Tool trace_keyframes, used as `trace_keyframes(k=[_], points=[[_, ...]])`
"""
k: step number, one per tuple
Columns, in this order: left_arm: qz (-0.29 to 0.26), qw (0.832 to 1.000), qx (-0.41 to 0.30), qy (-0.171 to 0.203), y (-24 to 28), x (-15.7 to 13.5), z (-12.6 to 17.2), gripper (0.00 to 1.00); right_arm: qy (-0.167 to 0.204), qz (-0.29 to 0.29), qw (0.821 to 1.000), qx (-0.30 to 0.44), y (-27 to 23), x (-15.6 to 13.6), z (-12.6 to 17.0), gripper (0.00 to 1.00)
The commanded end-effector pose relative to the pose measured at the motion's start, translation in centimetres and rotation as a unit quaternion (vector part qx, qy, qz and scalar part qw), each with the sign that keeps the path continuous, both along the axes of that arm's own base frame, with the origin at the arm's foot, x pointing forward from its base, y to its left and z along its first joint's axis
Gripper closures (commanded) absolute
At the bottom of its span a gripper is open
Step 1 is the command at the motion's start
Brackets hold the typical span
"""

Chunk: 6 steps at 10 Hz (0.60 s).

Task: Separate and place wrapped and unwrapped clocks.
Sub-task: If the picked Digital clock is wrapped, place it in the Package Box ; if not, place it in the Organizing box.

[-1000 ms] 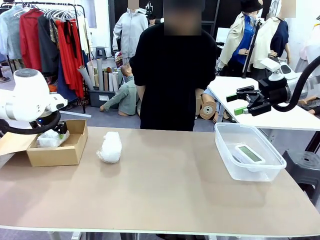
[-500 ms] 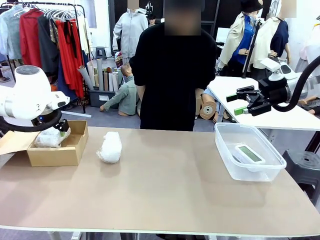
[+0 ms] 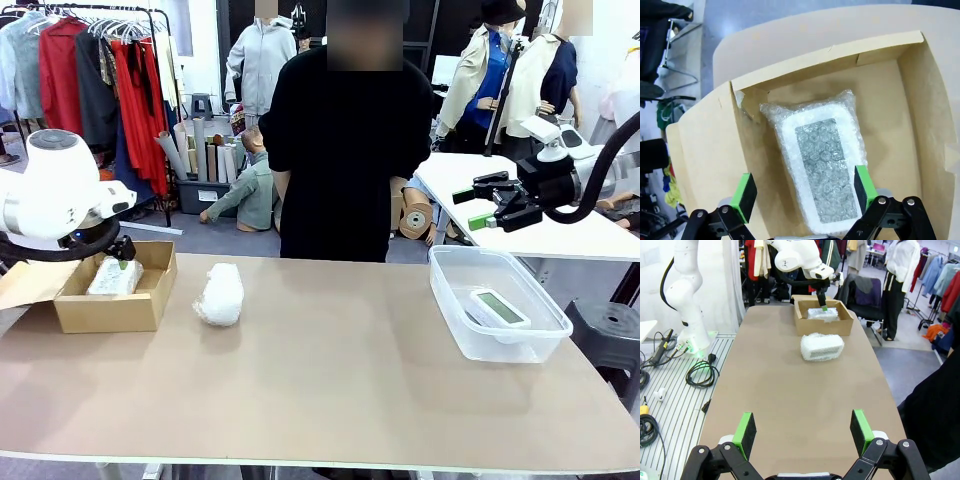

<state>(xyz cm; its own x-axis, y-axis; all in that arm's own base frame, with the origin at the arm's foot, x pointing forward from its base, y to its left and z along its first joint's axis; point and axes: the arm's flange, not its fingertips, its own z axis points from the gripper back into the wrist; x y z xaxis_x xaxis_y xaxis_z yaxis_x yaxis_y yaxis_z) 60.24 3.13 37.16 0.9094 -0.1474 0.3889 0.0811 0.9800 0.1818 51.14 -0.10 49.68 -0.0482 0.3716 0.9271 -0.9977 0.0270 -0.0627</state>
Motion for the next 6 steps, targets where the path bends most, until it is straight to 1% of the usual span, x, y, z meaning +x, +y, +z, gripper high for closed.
trace_keyframes(k=[1,4,5,6], points=[[0.002,1.0,0.008,-0.011,-1.0,-1.6,1.0,0.0,-0.002,0.001,1.0,0.0,0.0,-0.1,0.2,0.0],[0.0,1.0,-0.004,-0.014,-1.2,-2.5,2.9,0.0,-0.002,0.001,1.0,0.0,0.0,-0.1,0.2,0.0],[0.013,1.0,-0.017,-0.006,-1.2,-2.7,3.3,0.0,-0.002,0.001,1.0,0.0,0.0,-0.1,0.2,0.0],[-0.007,1.0,-0.002,-0.015,-1.1,-1.4,2.6,0.0,-0.002,0.001,1.0,0.0,0.0,-0.1,0.2,0.0]])
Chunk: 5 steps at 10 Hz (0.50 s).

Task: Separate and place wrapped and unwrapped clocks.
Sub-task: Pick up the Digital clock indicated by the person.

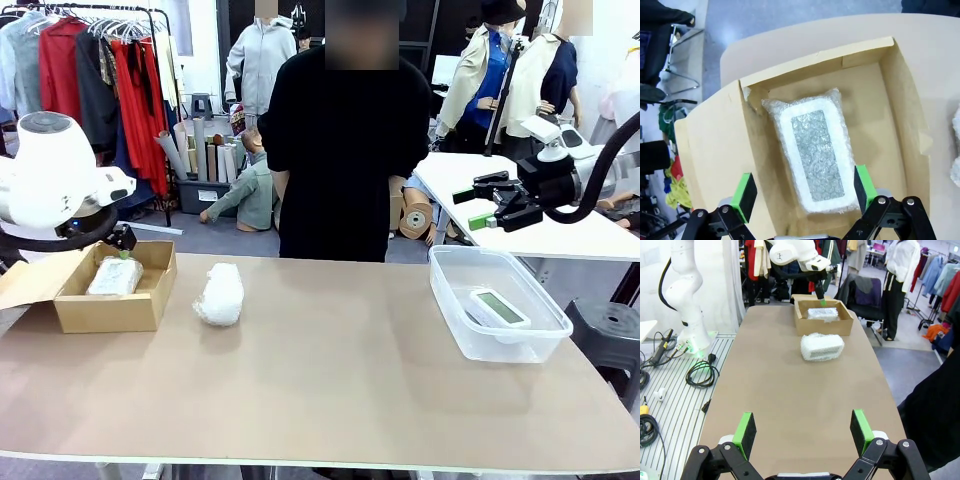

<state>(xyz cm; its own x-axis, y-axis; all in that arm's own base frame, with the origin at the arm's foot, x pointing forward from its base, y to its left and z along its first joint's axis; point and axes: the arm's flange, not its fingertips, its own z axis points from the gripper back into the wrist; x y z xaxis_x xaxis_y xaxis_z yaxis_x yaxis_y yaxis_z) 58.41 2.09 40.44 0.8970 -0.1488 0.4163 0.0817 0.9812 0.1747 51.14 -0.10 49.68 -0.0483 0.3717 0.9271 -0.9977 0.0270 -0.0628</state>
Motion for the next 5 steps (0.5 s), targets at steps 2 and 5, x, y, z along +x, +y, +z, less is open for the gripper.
trace_keyframes(k=[2,5], points=[[-0.004,1.0,0.003,0.0,-0.03,0.42,-0.7,0.0,-0.002,0.001,1.0,0.0,0.02,-0.06,0.23,0.0],[-0.004,1.0,0.003,0.0,-0.03,0.42,-0.7,0.0,-0.002,0.001,1.0,0.0,0.02,-0.06,0.23,0.0]])
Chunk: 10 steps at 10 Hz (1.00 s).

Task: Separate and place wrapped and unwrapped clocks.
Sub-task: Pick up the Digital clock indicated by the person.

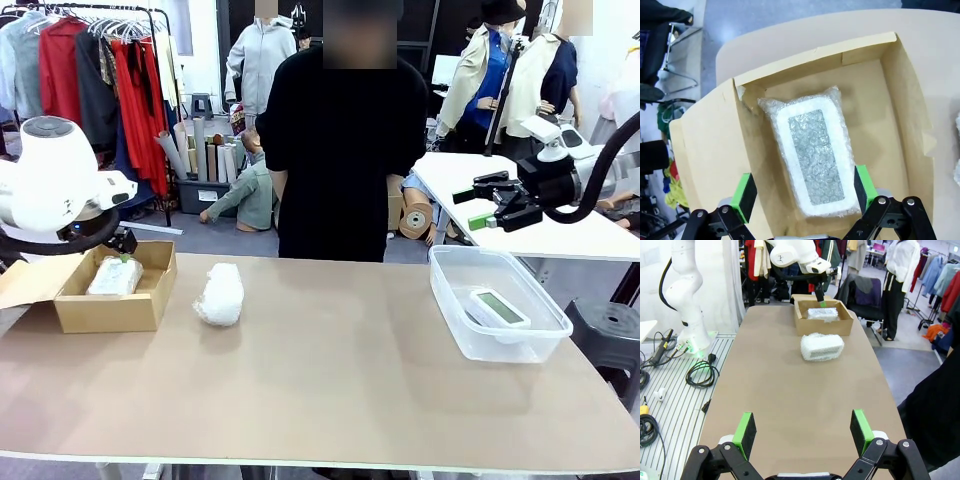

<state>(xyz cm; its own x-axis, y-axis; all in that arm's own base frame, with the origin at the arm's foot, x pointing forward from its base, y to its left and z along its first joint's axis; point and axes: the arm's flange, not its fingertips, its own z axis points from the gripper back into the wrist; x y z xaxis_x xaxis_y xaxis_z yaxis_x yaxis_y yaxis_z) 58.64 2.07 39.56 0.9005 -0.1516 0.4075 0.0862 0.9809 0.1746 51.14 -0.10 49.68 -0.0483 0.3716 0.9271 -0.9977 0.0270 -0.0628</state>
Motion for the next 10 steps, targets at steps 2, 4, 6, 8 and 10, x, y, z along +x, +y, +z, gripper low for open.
trace_keyframes(k=[2,4,6,8,10], points=[[-0.003,1.0,0.003,-0.005,0.0,0.2,0.2,0.0,-0.002,0.001,1.0,0.0,0.0,-0.1,0.2,0.0],[-0.003,1.0,0.003,-0.005,0.0,0.2,0.2,0.0,-0.002,0.001,1.0,0.0,0.0,-0.1,0.2,0.0],[-0.008,1.0,0.016,0.002,-0.6,-0.8,2.1,0.0,-0.002,0.001,1.0,0.0,0.0,-0.1,0.2,0.0],[-0.017,0.999,0.032,-0.023,-3.2,-3.5,4.6,0.0,-0.002,0.001,1.0,0.0,0.0,-0.1,0.2,0.0],[-0.042,0.998,0.03,-0.025,-4.5,-5.8,6.9,0.0,-0.002,0.001,1.0,0.0,0.0,-0.1,0.2,0.0]])
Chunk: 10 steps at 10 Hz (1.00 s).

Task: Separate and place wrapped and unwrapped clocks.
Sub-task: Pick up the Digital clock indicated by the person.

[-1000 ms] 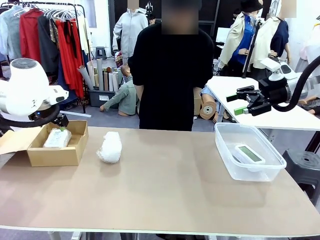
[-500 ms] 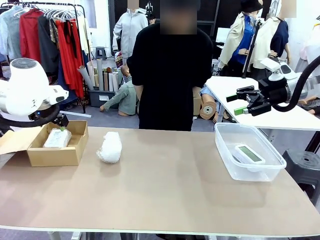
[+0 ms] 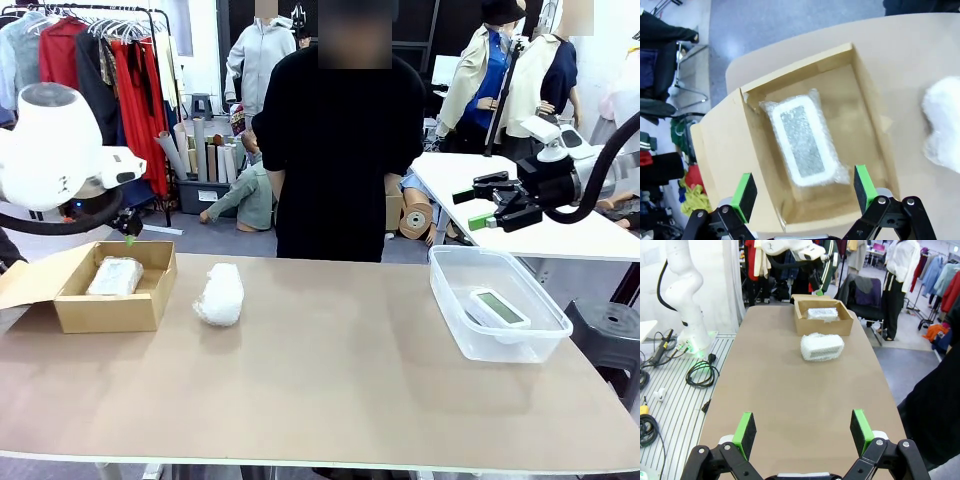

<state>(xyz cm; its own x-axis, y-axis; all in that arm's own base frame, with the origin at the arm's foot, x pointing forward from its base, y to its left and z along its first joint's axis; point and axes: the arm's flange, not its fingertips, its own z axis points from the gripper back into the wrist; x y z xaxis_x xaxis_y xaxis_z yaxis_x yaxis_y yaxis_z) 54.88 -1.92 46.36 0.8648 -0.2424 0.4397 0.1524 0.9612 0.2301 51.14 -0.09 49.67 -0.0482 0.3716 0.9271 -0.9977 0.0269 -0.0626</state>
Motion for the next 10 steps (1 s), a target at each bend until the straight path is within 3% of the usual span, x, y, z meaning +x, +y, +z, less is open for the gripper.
trace_keyframes(k=[1,2,3,4,5,7,9,10], points=[[-0.051,0.999,0.001,-0.002,-1.0,-3.5,1.5,0.0,-0.002,0.001,1.0,0.0,0.0,-0.1,0.2,0.0],[-0.132,0.991,-0.01,0.003,-0.9,-4.7,2.4,0.0,-0.002,0.001,1.0,0.0,0.0,-0.1,0.2,0.0],[-0.209,0.976,-0.058,0.035,-0.5,-5.7,3.6,0.0,-0.002,0.001,1.0,0.0,0.0,-0.1,0.2,0.0],[-0.243,0.963,-0.093,0.065,0.1,-6.2,4.8,0.0,-0.002,0.001,1.0,0.0,0.0,-0.1,0.2,0.0],[-0.297,0.94,-0.114,0.12,0.8,-6.7,6.4,0.0,-0.002,0.001,1.0,0.0,0.0,-0.1,0.2,0.0],[-0.375,0.9,-0.138,0.173,2.2,-6.8,8.6,0.0,-0.002,0.001,1.0,0.0,0.0,-0.1,0.2,0.0],[-0.463,0.856,-0.162,0.161,4.5,-5.8,9.6,0.0,-0.002,0.001,1.0,0.0,0.0,-0.1,0.2,0.0],[-0.515,0.832,-0.162,0.129,5.0,-5.4,9.6,0.0,-0.002,0.001,1.0,0.0,0.0,-0.1,0.2,0.0]])
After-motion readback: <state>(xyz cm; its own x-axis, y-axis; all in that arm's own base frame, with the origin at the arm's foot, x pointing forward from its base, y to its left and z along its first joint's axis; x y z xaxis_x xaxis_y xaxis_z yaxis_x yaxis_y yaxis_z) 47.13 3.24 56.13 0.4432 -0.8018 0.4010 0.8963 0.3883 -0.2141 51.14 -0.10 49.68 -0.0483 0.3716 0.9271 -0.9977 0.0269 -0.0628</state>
